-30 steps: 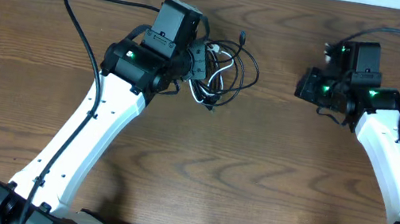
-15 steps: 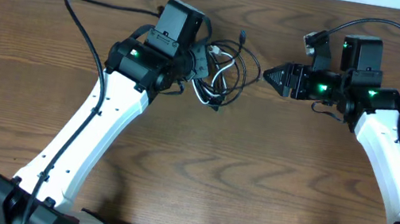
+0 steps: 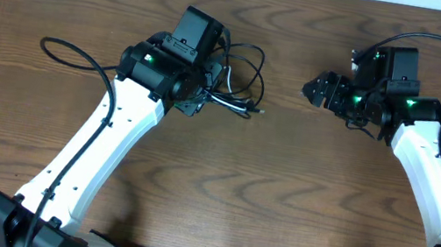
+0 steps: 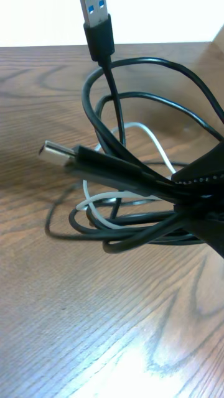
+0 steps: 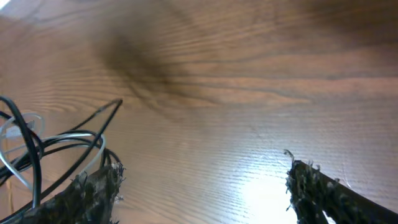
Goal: Untangle cables
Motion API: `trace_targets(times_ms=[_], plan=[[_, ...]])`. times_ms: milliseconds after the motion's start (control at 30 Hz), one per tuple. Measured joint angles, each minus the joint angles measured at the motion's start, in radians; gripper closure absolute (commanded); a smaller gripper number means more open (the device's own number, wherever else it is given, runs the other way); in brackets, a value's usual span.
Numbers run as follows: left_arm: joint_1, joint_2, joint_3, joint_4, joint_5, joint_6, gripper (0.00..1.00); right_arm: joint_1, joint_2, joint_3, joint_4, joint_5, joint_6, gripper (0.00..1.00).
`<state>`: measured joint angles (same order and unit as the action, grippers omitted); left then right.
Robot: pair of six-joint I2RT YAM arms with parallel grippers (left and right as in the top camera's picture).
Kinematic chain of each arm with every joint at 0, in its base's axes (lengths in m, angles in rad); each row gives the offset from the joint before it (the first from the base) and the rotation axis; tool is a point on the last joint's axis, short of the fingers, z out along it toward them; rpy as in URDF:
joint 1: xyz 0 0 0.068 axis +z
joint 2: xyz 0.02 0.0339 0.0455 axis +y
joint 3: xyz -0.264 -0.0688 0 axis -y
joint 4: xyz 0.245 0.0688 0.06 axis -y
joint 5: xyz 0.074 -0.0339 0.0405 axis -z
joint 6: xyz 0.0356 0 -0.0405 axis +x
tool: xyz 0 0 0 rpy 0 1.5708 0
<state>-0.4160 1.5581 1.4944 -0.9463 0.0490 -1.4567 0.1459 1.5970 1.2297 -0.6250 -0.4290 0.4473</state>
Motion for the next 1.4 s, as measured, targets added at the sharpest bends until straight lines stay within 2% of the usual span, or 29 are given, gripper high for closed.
trace_targets(times_ms=[200, 233, 267, 367, 433, 500, 567, 700, 800, 1067, 1100, 1133, 1167, 1400], plan=[[0.000, 0.000, 0.000, 0.000, 0.005, -0.123, 0.92, 0.003, 0.000, 0.000, 0.087, -0.200, -0.106, 0.16], [0.000, 0.000, 0.000, -0.001, 0.009, -0.143, 0.77, 0.007, 0.000, 0.000, 0.101, -0.242, -0.129, 0.16], [0.000, 0.000, 0.000, 0.000, 0.015, -0.162, 0.70, 0.013, 0.000, 0.000, 0.113, -0.277, -0.146, 0.16], [0.000, 0.000, 0.000, -0.022, 0.027, -0.182, 0.69, 0.034, 0.000, 0.000, 0.130, -0.357, -0.182, 0.17], [0.000, 0.000, 0.000, -0.042, 0.029, -0.152, 0.69, 0.043, 0.000, 0.000, 0.133, -0.382, -0.196, 0.17], [0.000, 0.000, 0.000, -0.029, 0.026, -0.063, 0.72, 0.044, 0.000, 0.000, 0.133, -0.387, -0.199, 0.17], [0.000, 0.000, 0.000, 0.019, 0.023, 0.084, 0.79, 0.043, 0.000, 0.000, 0.132, -0.385, -0.199, 0.17], [-0.007, 0.000, 0.000, 0.074, 0.025, 0.437, 0.79, 0.043, 0.000, 0.000, 0.129, -0.369, -0.199, 0.17], [-0.013, 0.001, 0.000, 0.052, 0.023, 0.623, 0.79, 0.043, 0.000, 0.000, 0.112, -0.333, -0.198, 0.16], [-0.012, 0.009, 0.000, -0.052, -0.100, 0.859, 0.79, 0.041, 0.000, 0.000, 0.038, -0.160, -0.199, 0.09], [-0.012, 0.011, 0.000, -0.063, -0.108, 0.883, 0.75, 0.039, 0.000, 0.000, 0.034, -0.145, -0.198, 0.08], [-0.012, 0.011, 0.000, -0.075, -0.116, 0.911, 0.41, 0.035, 0.000, 0.000, 0.031, -0.130, -0.199, 0.08], [-0.012, 0.012, 0.000, -0.079, -0.124, 0.945, 0.24, 0.032, 0.000, 0.000, 0.031, -0.117, -0.199, 0.08], [0.016, 0.037, -0.060, -0.024, -0.093, 1.115, 0.25, 0.028, 0.000, 0.000, 0.002, -0.085, -0.208, 0.08]])
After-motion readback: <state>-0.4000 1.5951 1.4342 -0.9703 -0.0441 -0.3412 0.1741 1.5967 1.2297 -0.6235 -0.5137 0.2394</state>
